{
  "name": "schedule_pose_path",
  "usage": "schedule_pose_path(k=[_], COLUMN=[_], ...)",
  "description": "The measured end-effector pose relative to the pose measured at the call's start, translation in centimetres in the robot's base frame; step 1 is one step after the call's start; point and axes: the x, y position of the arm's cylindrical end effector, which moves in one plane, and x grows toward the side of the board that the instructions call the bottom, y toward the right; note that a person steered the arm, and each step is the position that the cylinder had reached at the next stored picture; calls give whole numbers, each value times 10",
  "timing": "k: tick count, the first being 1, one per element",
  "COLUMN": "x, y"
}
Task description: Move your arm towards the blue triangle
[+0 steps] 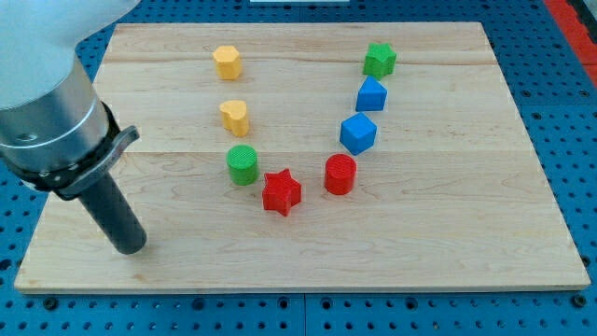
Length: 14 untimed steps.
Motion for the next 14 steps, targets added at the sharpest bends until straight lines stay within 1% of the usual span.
schedule_pose_path(k=[2, 3, 4, 5, 7, 8, 9, 10, 11, 14], x=[0, 0, 11, 18, 19, 19, 18, -22, -68, -167], y=[24, 24, 33, 84, 255, 297, 321, 344, 354, 350])
